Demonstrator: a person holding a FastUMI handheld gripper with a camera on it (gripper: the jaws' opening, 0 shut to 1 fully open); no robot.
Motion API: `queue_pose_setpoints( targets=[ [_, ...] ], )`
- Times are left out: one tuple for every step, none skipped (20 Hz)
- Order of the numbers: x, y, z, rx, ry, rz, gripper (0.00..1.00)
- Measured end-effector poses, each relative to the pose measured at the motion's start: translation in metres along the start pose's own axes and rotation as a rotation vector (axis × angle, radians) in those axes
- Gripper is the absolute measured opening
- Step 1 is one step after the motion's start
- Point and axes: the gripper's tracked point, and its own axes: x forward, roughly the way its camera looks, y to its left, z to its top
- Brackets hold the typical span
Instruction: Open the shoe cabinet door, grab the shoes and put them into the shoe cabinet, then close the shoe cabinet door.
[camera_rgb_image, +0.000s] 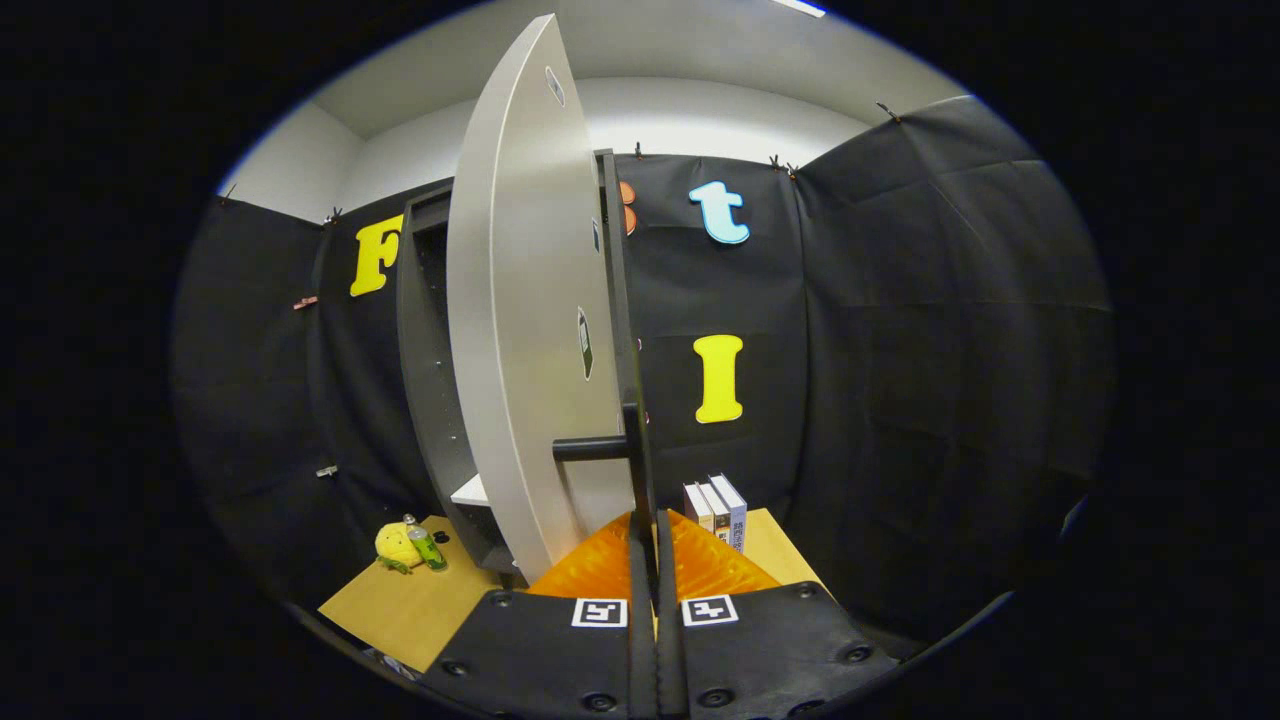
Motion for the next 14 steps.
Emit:
queue_pose_setpoints(
  targets=[
    [-0.002, 0.001, 0.002, 0.011, -0.005, 0.033, 0.05],
    [-0.003, 0.001, 0.002, 0.035, -0.002, 0.063, 0.06],
    [-0.005, 0.001, 0.003, 0.055, -0.002, 0.083, 0.07],
    [-0.005, 0.0, 0.005, 0.072, -0.005, 0.093, 0.1],
    [-0.005, -0.004, 0.005, 0.07, -0.009, 0.087, 0.11],
    [-0.007, -0.006, 0.005, 0.062, -0.013, 0.077, 0.11],
    [-0.01, -0.005, 0.006, 0.057, -0.019, 0.07, 0.11],
    [-0.013, -0.005, 0.007, 0.054, -0.025, 0.063, 0.11],
    [-0.016, -0.004, 0.009, 0.054, -0.031, 0.055, 0.11],
    [-0.02, -0.006, 0.009, 0.046, -0.036, 0.035, 0.11],
    [-0.022, -0.012, 0.009, 0.038, -0.042, -0.001, 0.12],
    [-0.028, -0.017, 0.009, 0.038, -0.051, -0.038, 0.18],
    [-0.035, -0.018, 0.009, 0.045, -0.053, -0.059, 0.28],
    [-0.038, -0.019, 0.009, 0.053, -0.056, -0.076, 0.38]
  ],
)
